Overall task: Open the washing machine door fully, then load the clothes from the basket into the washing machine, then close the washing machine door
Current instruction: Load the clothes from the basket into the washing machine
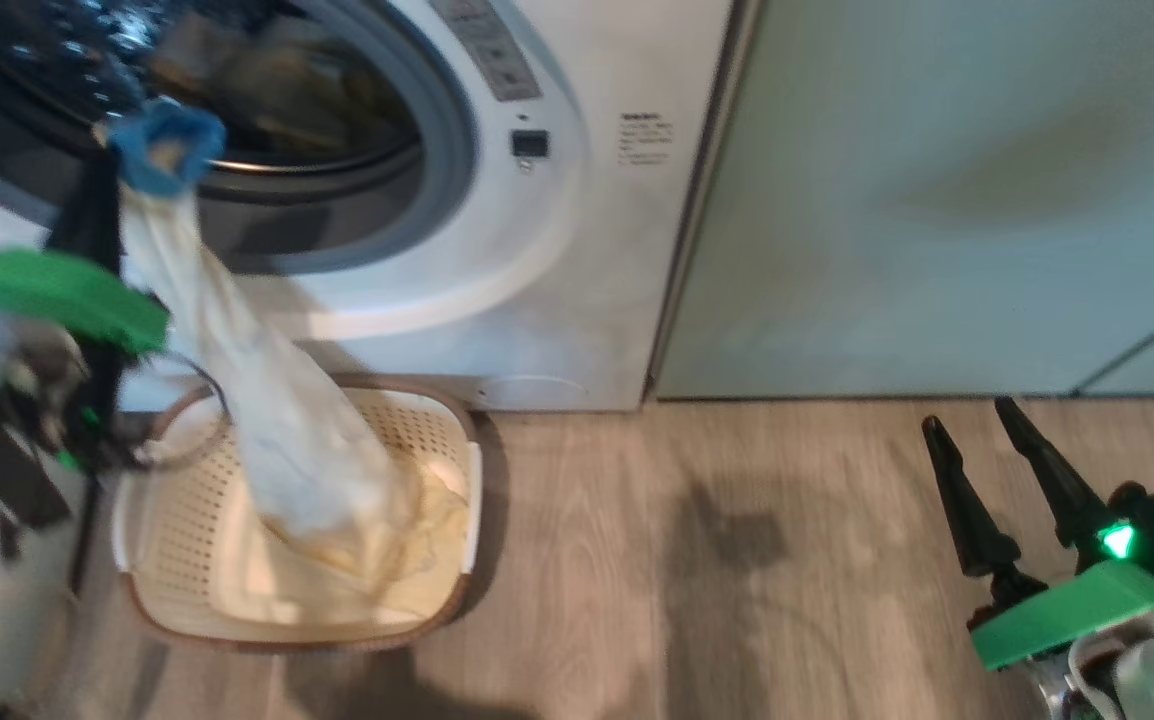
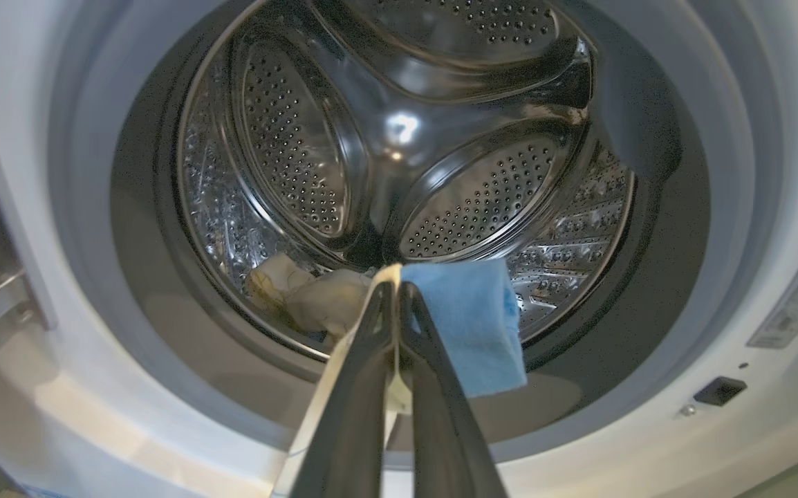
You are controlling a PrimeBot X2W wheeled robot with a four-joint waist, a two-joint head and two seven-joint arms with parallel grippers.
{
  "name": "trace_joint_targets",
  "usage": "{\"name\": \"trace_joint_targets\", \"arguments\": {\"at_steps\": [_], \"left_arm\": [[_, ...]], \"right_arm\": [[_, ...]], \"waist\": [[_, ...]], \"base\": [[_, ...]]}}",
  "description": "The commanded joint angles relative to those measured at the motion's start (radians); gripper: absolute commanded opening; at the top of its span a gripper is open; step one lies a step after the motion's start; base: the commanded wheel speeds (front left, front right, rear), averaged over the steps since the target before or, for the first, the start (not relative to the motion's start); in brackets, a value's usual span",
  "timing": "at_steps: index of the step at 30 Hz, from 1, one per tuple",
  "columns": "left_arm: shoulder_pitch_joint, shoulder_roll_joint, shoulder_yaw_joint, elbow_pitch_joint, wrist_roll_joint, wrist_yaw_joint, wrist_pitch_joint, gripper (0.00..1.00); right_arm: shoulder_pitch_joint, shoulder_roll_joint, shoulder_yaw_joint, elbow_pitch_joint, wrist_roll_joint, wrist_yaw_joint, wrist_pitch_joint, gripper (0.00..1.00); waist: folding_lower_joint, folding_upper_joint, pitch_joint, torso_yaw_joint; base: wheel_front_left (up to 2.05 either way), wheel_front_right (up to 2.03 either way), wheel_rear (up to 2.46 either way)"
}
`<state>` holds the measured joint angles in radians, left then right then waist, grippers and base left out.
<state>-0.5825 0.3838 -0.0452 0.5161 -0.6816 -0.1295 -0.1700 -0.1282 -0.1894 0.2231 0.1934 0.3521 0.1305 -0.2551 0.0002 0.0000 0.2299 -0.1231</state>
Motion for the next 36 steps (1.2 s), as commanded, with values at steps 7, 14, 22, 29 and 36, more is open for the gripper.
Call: {"name": "trace_joint_targets", "arguments": {"at_steps": [7, 14, 22, 29, 36], "left_arm": [[-0.224, 0.134, -0.04, 0.052, -0.031, -0.001, 0.027, 0.0], [-0.401, 0.186, -0.078, 0.158, -0.049, -0.001, 0.041, 0.0], [-0.601, 0.226, -0.122, 0.308, 0.016, -0.001, 0.004, 0.0], [-0.754, 0.249, -0.156, 0.399, 0.091, 0.007, -0.064, 0.0], [-0.859, 0.289, -0.141, 0.388, 0.16, 0.01, -0.091, 0.0]], "right_arm": [[-0.068, 0.006, 0.028, -0.031, 0.012, 0.0, -0.007, 1.0], [-0.116, 0.02, 0.05, -0.035, 0.016, 0.0, -0.007, 1.0], [-0.177, 0.029, 0.066, -0.044, 0.019, 0.0, -0.007, 1.0], [-0.218, 0.039, 0.083, -0.049, 0.022, 0.0, -0.007, 1.0], [-0.235, 0.06, 0.09, -0.048, 0.026, 0.0, -0.007, 1.0]], "waist": [[-0.0002, 0.0, 0.113, -0.09], [-0.0002, 0.0, 0.213, -0.136], [-0.0002, 0.0, 0.318, -0.187], [-0.0002, 0.0, 0.388, -0.234], [-0.0002, 0.0, 0.428, -0.281]], "base": [[0.0, 0.0, 0.0], [0.0, 0.0, 0.0], [0.0, 0.0, 0.0], [0.0, 0.0, 0.0], [0.0, 0.0, 0.0]]}}
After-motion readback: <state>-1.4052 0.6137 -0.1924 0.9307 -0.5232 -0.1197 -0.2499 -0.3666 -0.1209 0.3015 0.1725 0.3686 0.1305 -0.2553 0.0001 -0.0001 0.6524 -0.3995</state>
